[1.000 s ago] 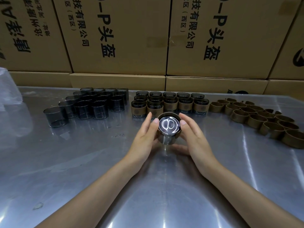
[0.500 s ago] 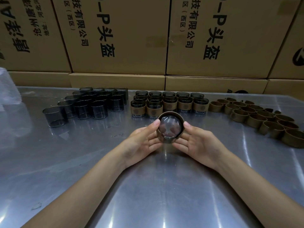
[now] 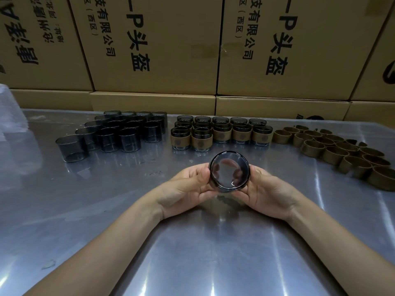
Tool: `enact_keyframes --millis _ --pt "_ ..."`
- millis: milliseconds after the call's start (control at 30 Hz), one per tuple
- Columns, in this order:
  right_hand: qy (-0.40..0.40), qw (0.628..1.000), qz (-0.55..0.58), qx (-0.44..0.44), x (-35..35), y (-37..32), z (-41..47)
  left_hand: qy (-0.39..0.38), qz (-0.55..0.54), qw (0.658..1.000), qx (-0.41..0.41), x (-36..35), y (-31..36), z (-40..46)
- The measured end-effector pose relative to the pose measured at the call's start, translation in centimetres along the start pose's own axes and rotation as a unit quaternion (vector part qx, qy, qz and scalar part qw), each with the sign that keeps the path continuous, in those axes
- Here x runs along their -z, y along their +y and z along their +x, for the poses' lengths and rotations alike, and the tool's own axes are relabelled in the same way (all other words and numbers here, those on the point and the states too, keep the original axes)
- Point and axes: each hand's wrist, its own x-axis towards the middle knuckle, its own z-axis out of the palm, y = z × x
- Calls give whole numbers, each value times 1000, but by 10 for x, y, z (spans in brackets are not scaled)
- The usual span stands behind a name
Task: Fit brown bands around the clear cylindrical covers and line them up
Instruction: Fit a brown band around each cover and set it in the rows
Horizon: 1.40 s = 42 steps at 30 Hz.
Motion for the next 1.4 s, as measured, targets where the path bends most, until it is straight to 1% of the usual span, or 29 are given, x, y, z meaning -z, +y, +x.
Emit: enact_keyframes --millis 100,167,233,300,367,433,467,533,633,700,733,767,833,867,900,1000,1100,1133,1167,1233,1300,1400 --pt "-9 1000 -6 -2 1 -1 0 -9 5 1000 2 1 1 0" --pt "8 1000 -10 -4 3 -2 0 7 4 1000 -3 3 2 -1" --pt "39 999 -25 -2 3 -1 1 41 1 999 1 3 4 -1" --pt "102 992 -69 3 -4 1 6 104 5 995 11 -2 5 3" --pt "212 970 -117 20 -15 6 15 180 55 982 0 -10 4 10" --pt "311 935 -159 67 -24 11 21 221 107 969 -24 -20 0 14" --pt "345 914 -190 93 -27 14 22 235 133 962 -41 -23 -3 16" --pt "380 878 -258 137 -28 18 24 256 185 945 -84 -23 -8 17" --pt "389 843 -309 206 -27 21 24 270 244 922 -133 -19 -10 19" --pt "373 818 -360 248 -24 22 24 282 282 905 -150 -16 -11 20" --pt "360 799 -407 258 -20 23 22 286 307 894 -159 -15 -11 20" --pt "348 770 -466 262 -16 24 20 287 342 879 -167 -13 -12 20" --pt "334 702 -574 258 -9 23 16 286 420 843 -178 -9 -13 21" --pt "331 681 -601 255 -6 21 15 287 446 828 -180 -8 -14 22" --pt "331 672 -613 251 -4 19 14 289 462 818 -183 -6 -14 22" --pt "333 657 -628 252 0 17 14 271 509 792 -201 -1 -15 23" --pt "304 625 -664 275 0 19 14 248 572 753 -212 4 -14 21" --pt "294 620 -676 271 1 20 15 244 585 744 -211 6 -14 21" --pt "288 619 -684 258 3 21 16 242 591 742 -205 8 -15 21" --pt "293 626 -688 220 9 22 20 246 588 748 -185 14 -16 23" --pt "322 643 -670 181 18 21 25 273 569 760 -158 22 -17 27" --pt "360 654 -651 141 32 15 38 381 476 787 -93 34 -13 33"
